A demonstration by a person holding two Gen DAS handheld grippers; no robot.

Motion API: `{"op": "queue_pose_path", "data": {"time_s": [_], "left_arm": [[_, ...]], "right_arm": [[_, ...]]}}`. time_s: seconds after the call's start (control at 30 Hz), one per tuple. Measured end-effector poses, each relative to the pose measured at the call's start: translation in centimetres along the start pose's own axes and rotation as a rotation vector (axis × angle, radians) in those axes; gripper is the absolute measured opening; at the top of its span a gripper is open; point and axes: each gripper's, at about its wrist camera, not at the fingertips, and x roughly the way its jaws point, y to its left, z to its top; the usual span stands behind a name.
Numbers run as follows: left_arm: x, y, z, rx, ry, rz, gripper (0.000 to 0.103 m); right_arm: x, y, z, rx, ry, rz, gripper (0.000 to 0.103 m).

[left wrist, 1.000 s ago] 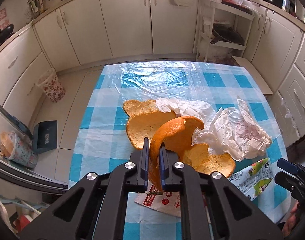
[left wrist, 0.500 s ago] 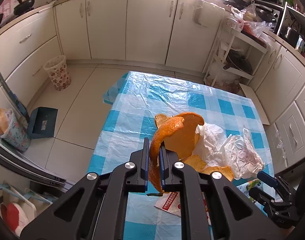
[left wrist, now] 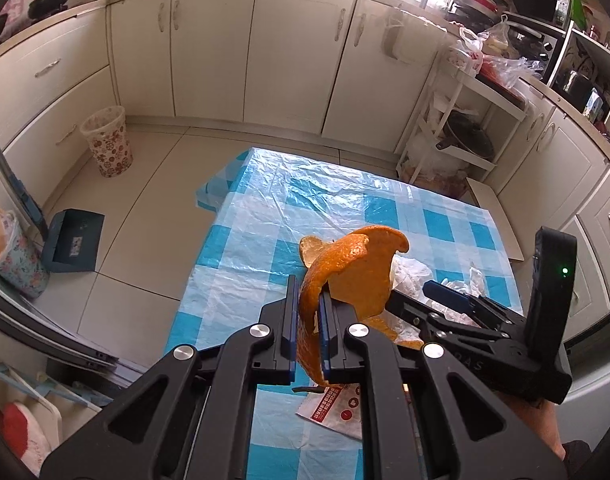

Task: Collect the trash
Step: 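Grasp the white plastic bag with the right gripper while the left gripper holds the peel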

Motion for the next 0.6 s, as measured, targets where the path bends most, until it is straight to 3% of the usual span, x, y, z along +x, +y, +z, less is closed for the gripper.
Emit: {"op": "queue_pose_path", "data": {"time_s": [0.17, 0.2, 0.33, 0.37, 0.43, 0.47, 0.6], "left_arm": [[0.6, 0.8, 0.1, -0.015, 0.017, 0.024, 0.009], [0.6, 1.0, 0.2, -0.025, 0.022, 0.027, 0.009], [0.5, 1.1, 0.1, -0.037, 0.016, 0.029, 0.009], [0.5, 1.1, 0.1, -0.040, 0.015, 0.029, 0.009], [0.6, 1.3, -0.1, -0.051, 0.021, 0.022, 0.009], [0.6, 1.3, -0.1, -0.056, 0.024, 0.018, 0.009], [0.6, 1.4, -0.3, -0.065, 0.025, 0.015, 0.009]], "right_arm": [[0.2, -1.2, -0.2, 0.068, 0.008, 0.061, 0.017], [-0.2, -1.3, -0.3, 0.072, 0.002, 0.067, 0.012], [-1.9, -1.4, -0.3, 0.070, -0.030, 0.095, 0.012], [-2.1, -1.2, -0.3, 0.056, -0.036, 0.091, 0.013], [-2.5, -0.8, -0.3, 0.032, -0.049, 0.053, 0.048], [-2.4, -0.4, -0.3, 0.016, -0.060, 0.033, 0.075], [-0.9, 0.9, 0.3, -0.054, -0.054, -0.035, 0.076]]}}
